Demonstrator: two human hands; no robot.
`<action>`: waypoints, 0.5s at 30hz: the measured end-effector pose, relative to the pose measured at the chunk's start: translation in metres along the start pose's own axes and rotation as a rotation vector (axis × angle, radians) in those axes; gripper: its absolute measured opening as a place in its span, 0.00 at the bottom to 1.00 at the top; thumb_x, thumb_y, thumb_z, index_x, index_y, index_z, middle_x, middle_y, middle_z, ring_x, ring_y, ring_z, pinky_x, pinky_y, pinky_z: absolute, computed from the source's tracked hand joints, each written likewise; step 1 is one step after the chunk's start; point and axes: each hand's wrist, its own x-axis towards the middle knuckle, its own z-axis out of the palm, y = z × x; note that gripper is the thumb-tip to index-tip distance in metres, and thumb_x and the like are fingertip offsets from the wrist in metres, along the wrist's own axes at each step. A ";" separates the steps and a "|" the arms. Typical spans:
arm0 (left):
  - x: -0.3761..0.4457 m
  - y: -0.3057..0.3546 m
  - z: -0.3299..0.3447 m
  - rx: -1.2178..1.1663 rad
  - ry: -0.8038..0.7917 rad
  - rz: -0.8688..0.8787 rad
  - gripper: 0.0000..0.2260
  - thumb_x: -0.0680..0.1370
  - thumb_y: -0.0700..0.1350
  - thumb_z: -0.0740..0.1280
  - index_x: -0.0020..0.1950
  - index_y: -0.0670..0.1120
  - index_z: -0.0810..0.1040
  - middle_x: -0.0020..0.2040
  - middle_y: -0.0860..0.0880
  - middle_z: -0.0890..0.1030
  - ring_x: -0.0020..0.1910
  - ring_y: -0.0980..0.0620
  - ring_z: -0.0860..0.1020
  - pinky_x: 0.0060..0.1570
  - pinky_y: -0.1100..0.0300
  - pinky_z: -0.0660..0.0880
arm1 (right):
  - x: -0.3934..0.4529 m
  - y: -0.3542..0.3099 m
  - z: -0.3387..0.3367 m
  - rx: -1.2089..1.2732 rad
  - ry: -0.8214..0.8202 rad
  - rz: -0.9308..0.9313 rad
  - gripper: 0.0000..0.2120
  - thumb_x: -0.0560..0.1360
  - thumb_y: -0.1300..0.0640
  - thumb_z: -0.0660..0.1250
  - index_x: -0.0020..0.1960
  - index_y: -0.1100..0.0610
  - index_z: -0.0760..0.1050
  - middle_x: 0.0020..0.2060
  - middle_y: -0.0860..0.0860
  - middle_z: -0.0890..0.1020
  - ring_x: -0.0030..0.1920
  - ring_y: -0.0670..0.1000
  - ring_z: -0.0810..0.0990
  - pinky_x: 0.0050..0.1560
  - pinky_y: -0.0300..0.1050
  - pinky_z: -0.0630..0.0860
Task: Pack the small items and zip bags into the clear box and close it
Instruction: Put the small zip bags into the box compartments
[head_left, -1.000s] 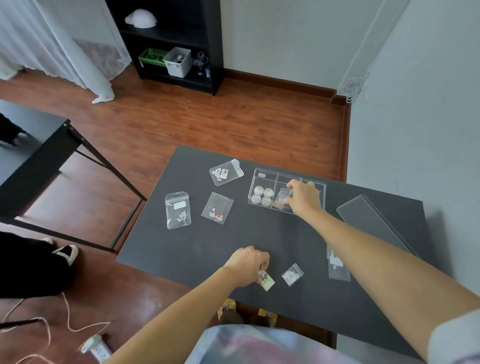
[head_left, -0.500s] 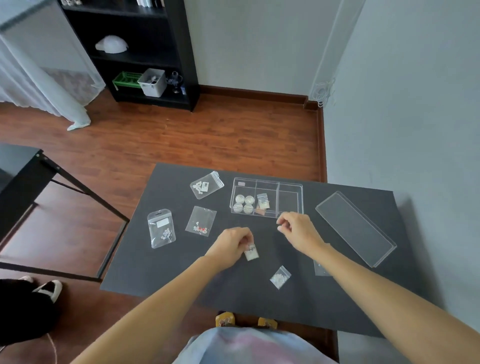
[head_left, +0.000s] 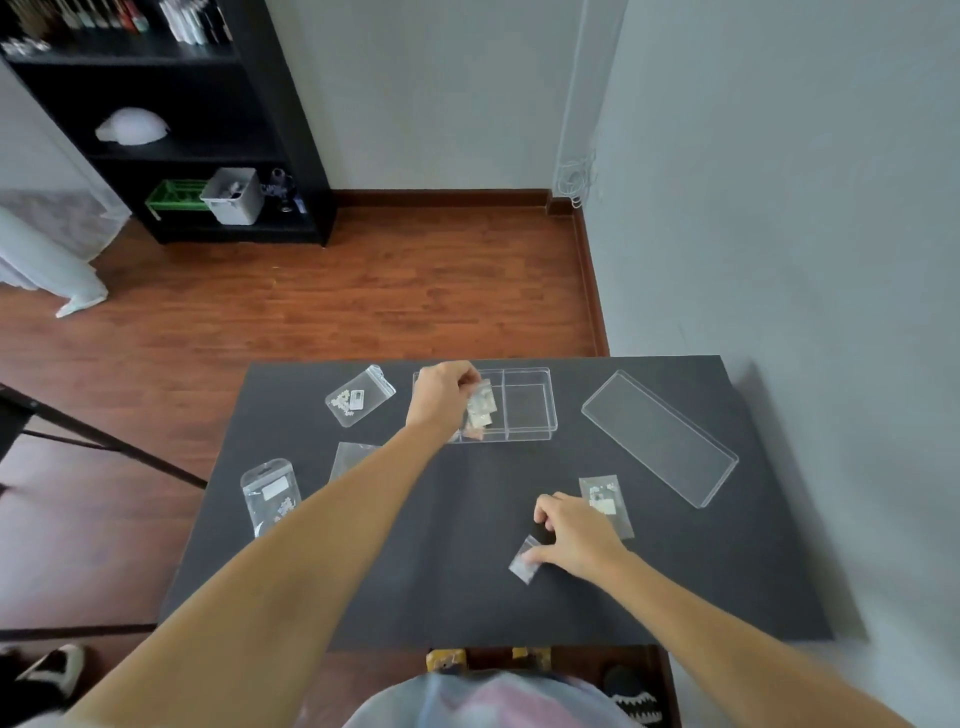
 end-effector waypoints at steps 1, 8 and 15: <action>0.003 0.000 -0.001 0.017 -0.002 -0.013 0.09 0.75 0.32 0.65 0.44 0.42 0.82 0.40 0.48 0.82 0.39 0.50 0.77 0.41 0.61 0.73 | 0.000 -0.003 0.001 0.004 0.007 0.003 0.23 0.63 0.42 0.76 0.47 0.52 0.70 0.42 0.46 0.74 0.42 0.49 0.75 0.41 0.43 0.71; 0.014 -0.004 0.006 0.151 -0.111 -0.090 0.09 0.75 0.35 0.66 0.45 0.46 0.83 0.47 0.47 0.85 0.47 0.47 0.82 0.48 0.56 0.78 | 0.004 -0.017 0.004 0.070 -0.003 0.080 0.16 0.66 0.55 0.76 0.49 0.57 0.73 0.43 0.52 0.82 0.45 0.54 0.78 0.42 0.45 0.71; 0.011 -0.016 0.021 0.332 -0.086 -0.041 0.08 0.77 0.40 0.67 0.47 0.51 0.83 0.47 0.51 0.86 0.55 0.49 0.77 0.59 0.55 0.62 | 0.004 -0.021 0.010 0.055 -0.007 0.098 0.08 0.71 0.61 0.71 0.49 0.59 0.78 0.47 0.54 0.85 0.51 0.55 0.80 0.48 0.47 0.77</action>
